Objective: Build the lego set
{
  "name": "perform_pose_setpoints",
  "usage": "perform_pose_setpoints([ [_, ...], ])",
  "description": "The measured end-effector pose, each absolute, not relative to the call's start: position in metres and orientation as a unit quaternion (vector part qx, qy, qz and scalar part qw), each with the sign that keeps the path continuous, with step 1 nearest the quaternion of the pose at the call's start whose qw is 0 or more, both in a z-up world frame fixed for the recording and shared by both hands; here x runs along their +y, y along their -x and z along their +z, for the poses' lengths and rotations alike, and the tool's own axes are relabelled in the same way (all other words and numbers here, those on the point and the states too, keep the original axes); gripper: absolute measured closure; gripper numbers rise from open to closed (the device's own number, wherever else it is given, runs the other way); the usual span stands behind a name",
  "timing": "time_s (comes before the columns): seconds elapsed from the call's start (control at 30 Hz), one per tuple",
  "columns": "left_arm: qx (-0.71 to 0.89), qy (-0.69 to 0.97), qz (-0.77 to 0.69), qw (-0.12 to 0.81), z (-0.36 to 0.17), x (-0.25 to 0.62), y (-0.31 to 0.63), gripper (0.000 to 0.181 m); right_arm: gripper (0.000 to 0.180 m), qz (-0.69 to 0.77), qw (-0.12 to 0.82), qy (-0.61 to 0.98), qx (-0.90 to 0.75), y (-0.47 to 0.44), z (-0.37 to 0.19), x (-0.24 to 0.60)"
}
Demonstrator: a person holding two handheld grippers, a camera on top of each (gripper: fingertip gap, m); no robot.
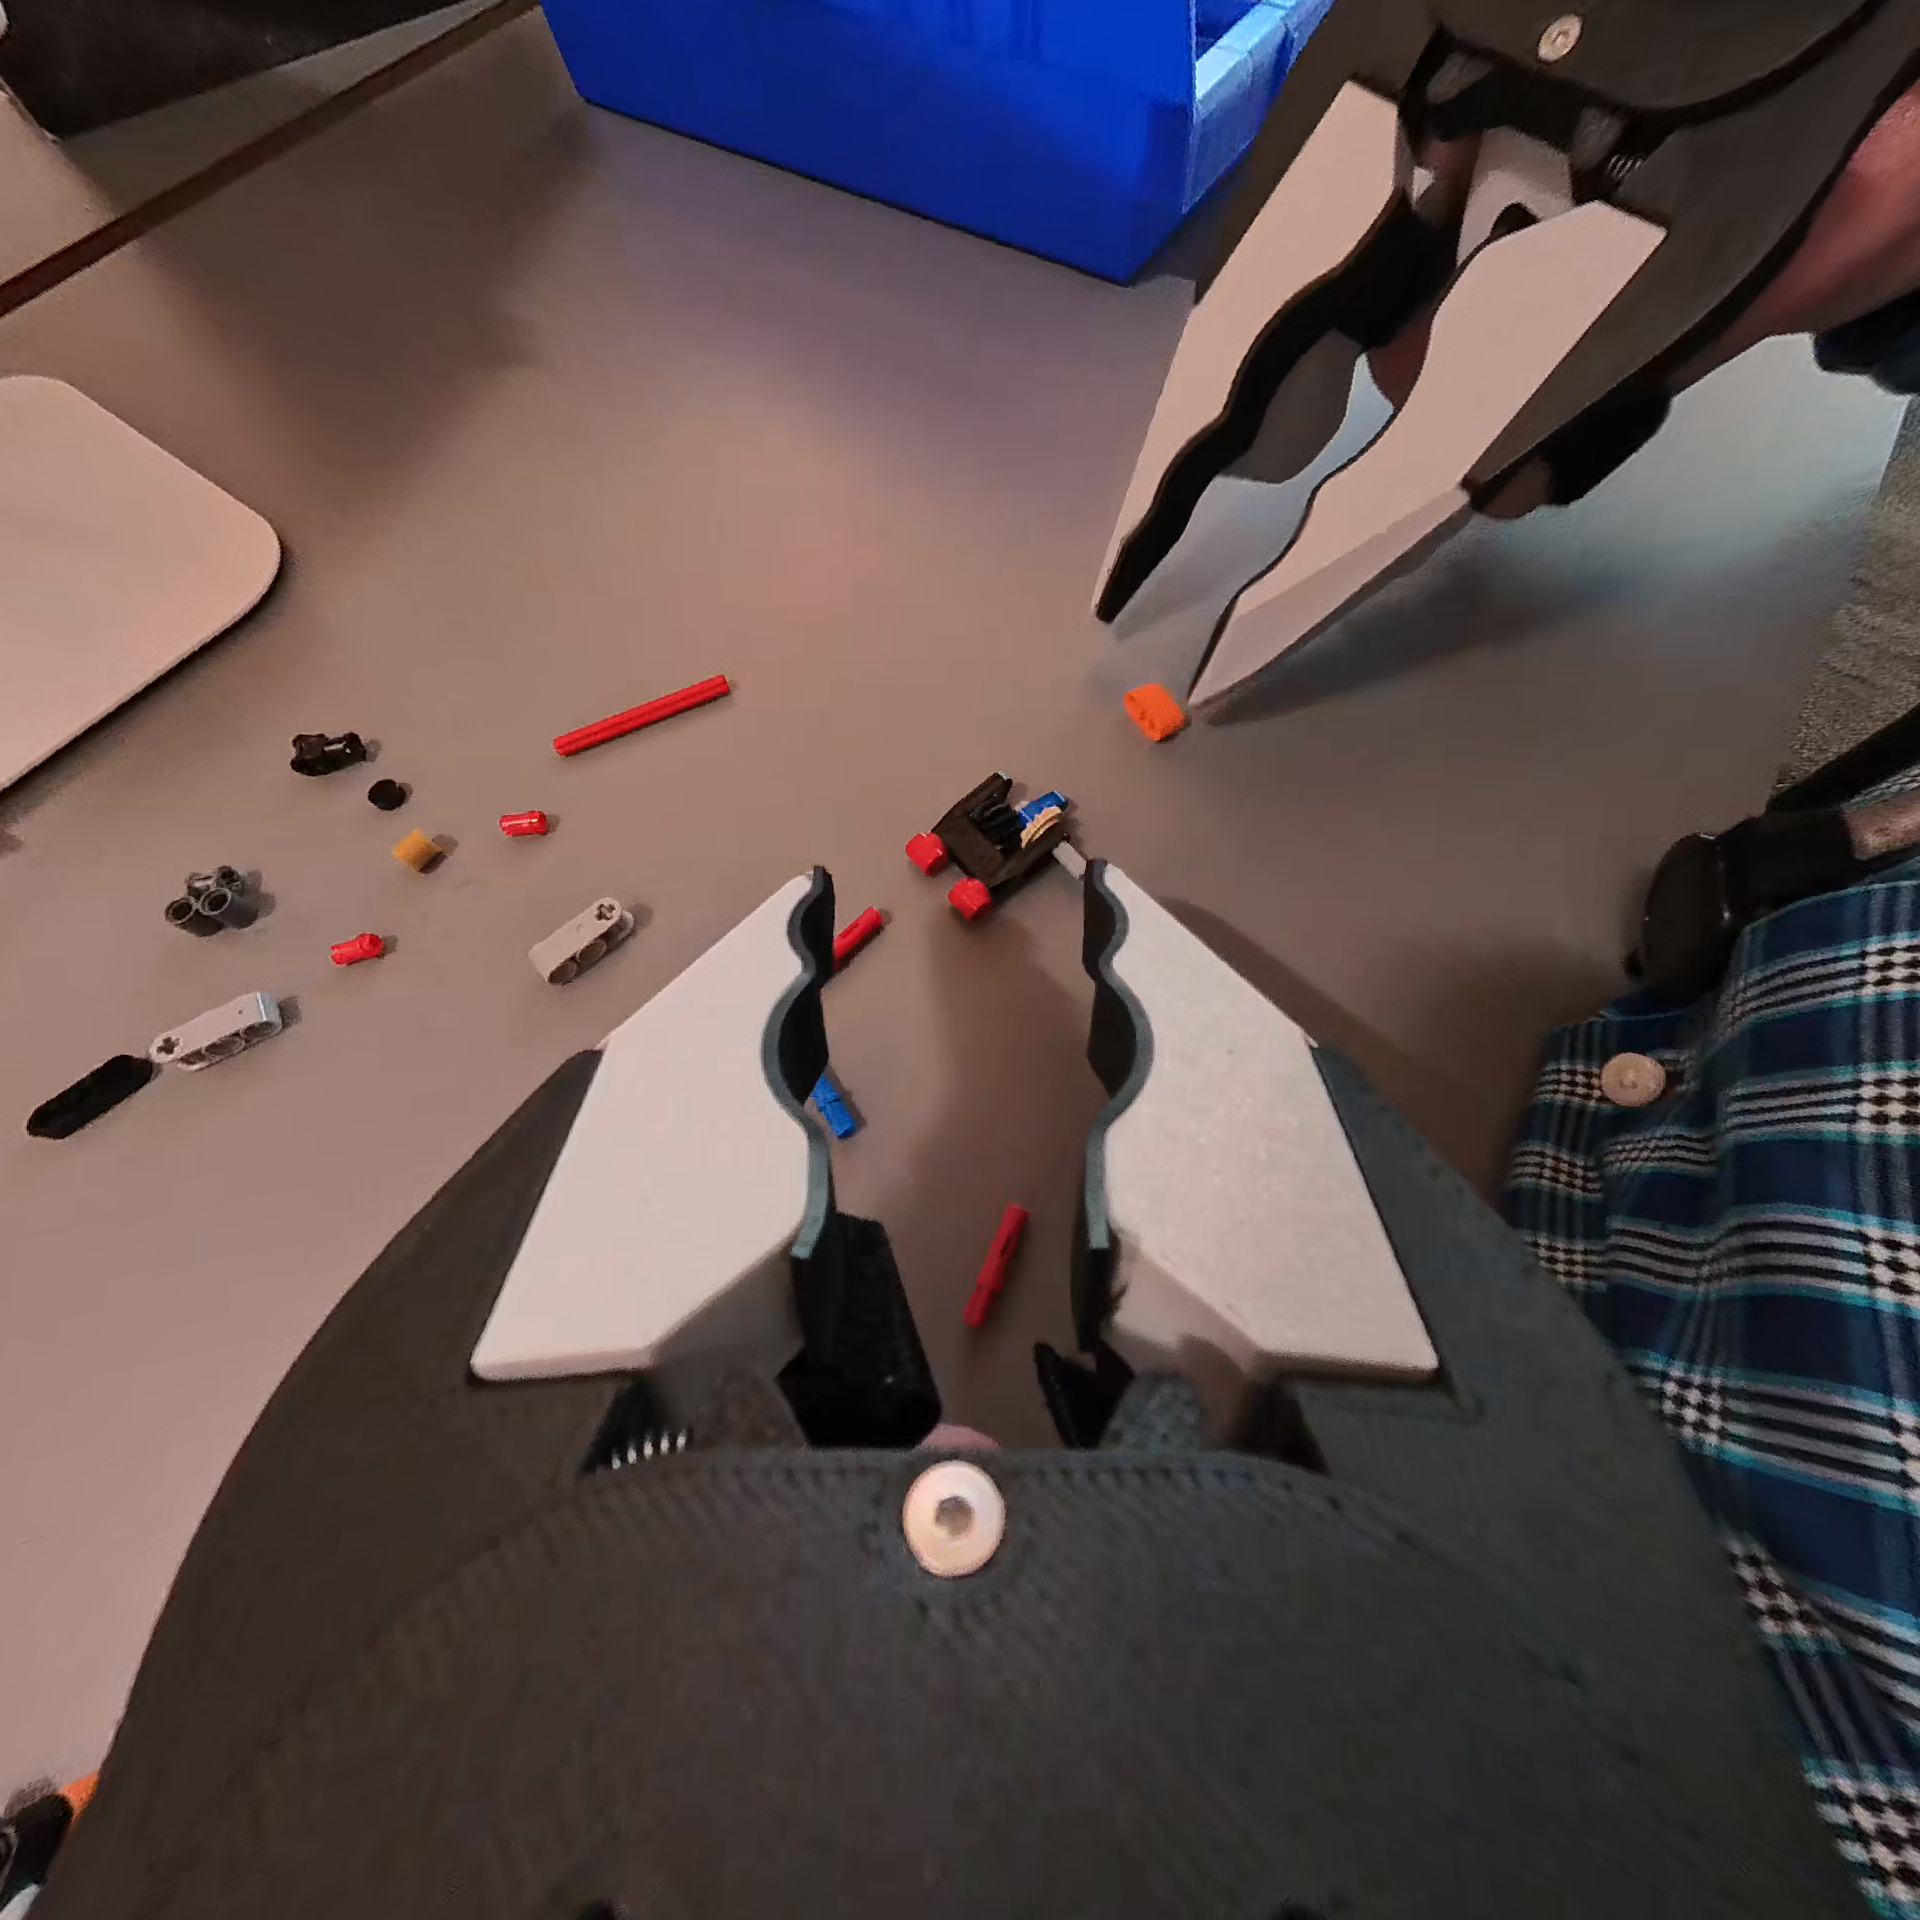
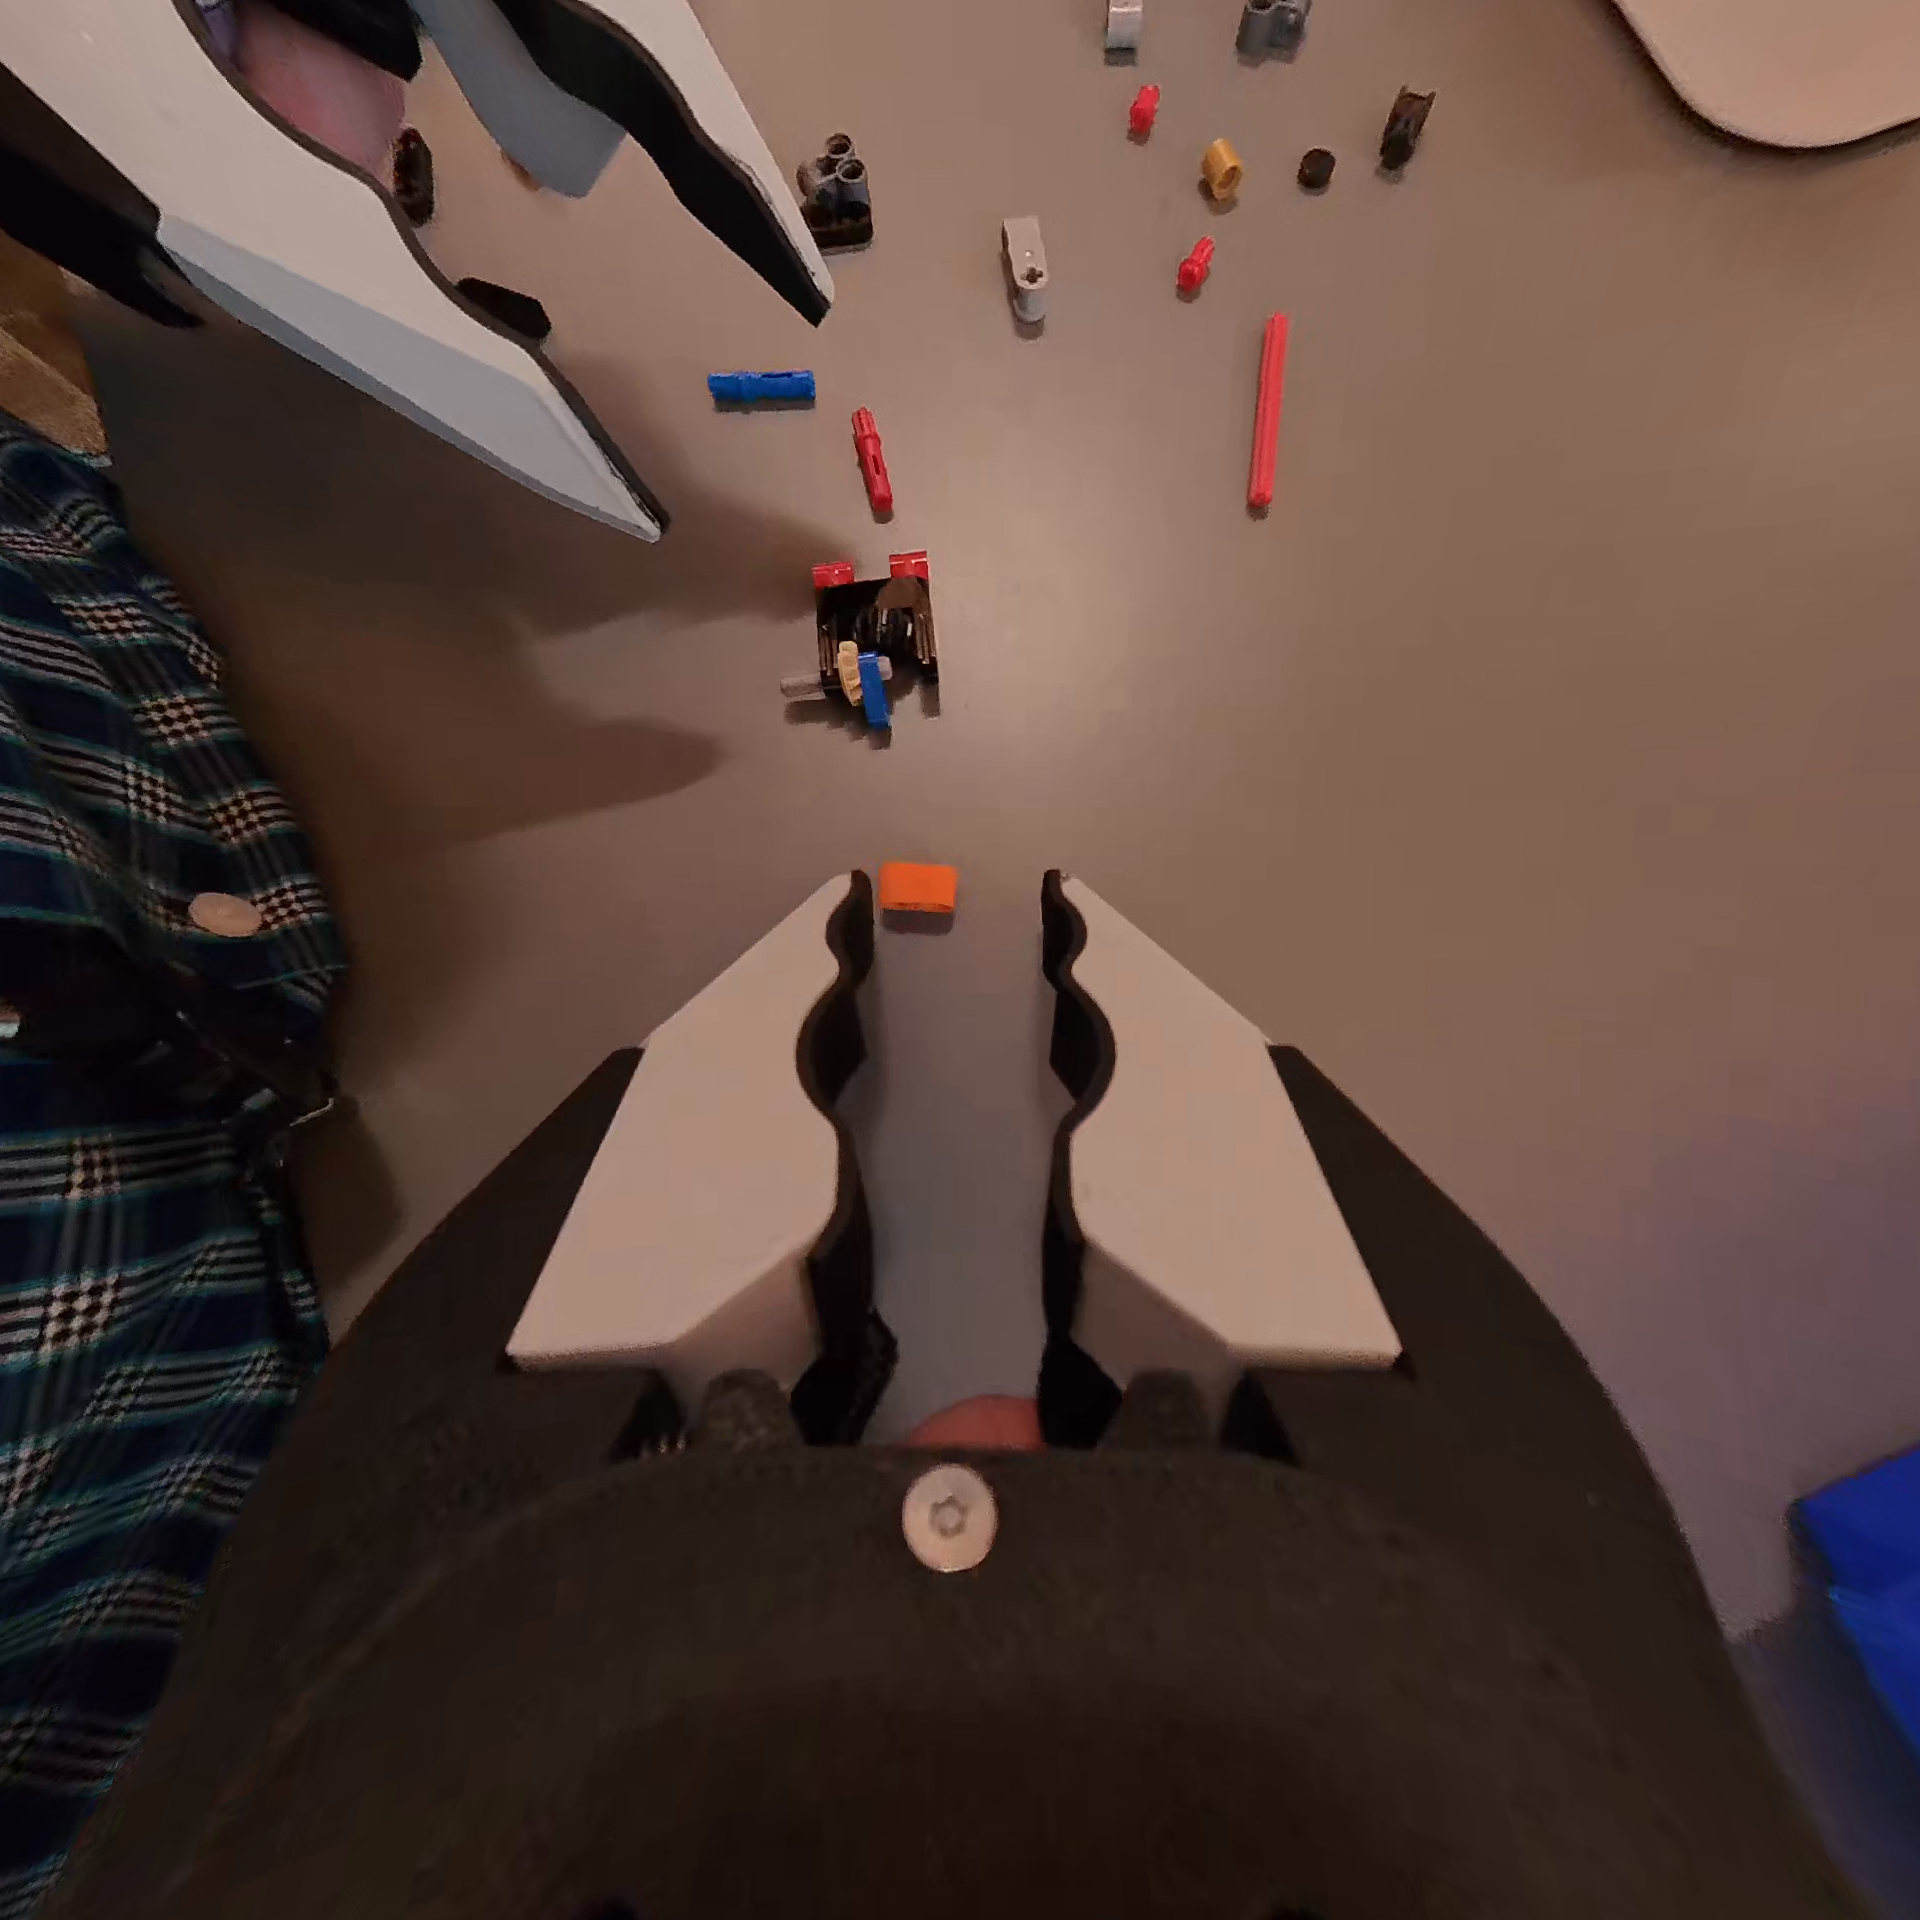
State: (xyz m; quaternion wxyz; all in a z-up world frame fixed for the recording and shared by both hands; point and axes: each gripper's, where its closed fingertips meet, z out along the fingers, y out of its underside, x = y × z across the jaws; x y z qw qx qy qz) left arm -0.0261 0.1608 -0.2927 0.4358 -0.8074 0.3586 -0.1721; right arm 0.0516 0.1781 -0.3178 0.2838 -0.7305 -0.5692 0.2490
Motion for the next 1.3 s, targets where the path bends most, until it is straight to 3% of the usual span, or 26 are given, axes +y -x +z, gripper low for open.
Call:
perform_pose_setpoints([
  [0.27, 0.357, 0.812, -0.171, 0.429, -0.294, 0.158, 0.028, 0.134, 0.159, 0.212, 0.307, 0.691, -0.619, -0.065, -0.315, 0.192],
  [0.53, 0.361, 0.822, -0.17, 0.406, -0.302, 0.155, 0.022, 0.131, 0.165, 0.205, 0.27, 0.647, -0.683, -0.057, -0.328, 0.182],
  [1.1, 0.366, 0.824, -0.167, 0.399, -0.307, 0.152, 0.018, 0.13, 0.162, 0.252, 0.251, 0.609, -0.709, -0.043, -0.329, 0.153],
  [1.17, 0.364, 0.825, -0.168, 0.398, -0.307, 0.152, 0.017, 0.13, 0.175, 0.255, 0.254, 0.609, -0.707, -0.041, -0.329, 0.153],
  [1.3, 0.366, 0.826, -0.166, 0.396, -0.309, 0.151, 0.015, 0.13, 0.175, 0.321, 0.244, 0.643, -0.652, -0.037, -0.321, 0.154],
])
